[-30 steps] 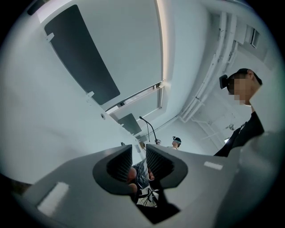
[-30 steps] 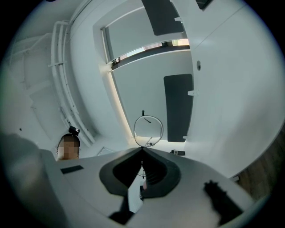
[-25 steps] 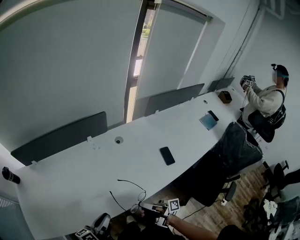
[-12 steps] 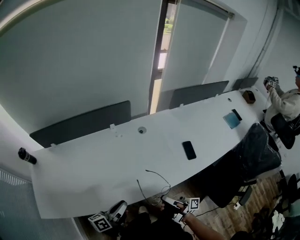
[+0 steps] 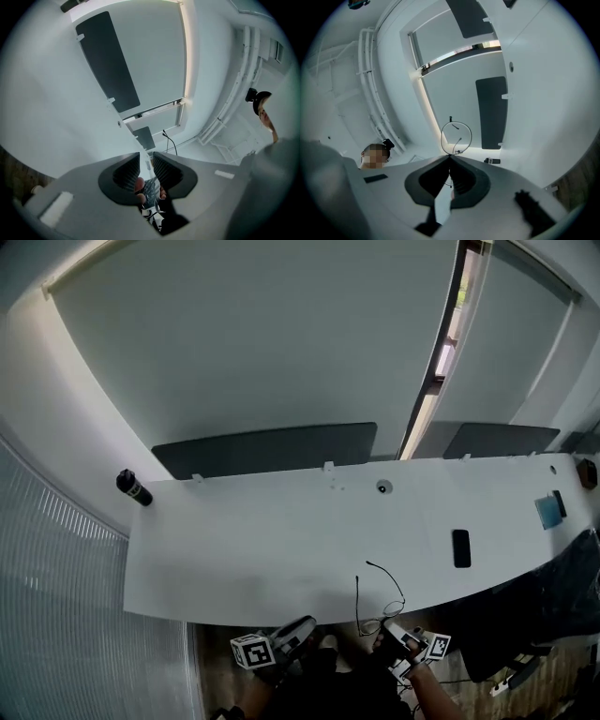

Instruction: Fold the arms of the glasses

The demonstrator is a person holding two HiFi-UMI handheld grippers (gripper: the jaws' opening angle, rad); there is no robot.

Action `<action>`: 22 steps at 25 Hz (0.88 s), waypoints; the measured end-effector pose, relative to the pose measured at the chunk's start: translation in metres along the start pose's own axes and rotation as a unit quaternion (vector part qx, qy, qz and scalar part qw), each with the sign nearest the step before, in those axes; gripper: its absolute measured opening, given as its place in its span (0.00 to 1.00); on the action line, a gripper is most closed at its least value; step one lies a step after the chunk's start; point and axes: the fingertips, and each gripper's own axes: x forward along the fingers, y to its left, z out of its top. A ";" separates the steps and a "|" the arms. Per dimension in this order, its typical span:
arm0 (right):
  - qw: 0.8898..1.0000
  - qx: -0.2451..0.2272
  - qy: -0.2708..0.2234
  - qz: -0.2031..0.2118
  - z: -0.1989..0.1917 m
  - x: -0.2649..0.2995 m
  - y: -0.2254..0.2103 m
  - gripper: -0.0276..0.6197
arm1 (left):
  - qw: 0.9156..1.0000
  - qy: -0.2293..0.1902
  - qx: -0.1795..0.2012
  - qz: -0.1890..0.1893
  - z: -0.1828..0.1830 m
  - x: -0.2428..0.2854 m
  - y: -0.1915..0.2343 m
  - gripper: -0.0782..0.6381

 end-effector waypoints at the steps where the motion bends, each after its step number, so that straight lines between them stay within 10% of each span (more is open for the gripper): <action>1: 1.000 -0.003 0.000 0.001 0.002 0.001 0.001 0.06 | 1.000 0.001 -0.005 -0.001 0.001 0.004 0.001 0.22; 17: 0.999 0.012 0.029 -0.002 -0.020 0.024 -0.011 0.06 | 0.995 -0.057 -0.069 0.032 0.016 -0.028 0.020 0.20; 22: 0.999 0.012 0.046 -0.017 -0.023 0.025 -0.014 0.06 | 0.999 -0.030 -0.027 0.019 0.010 -0.017 0.011 0.20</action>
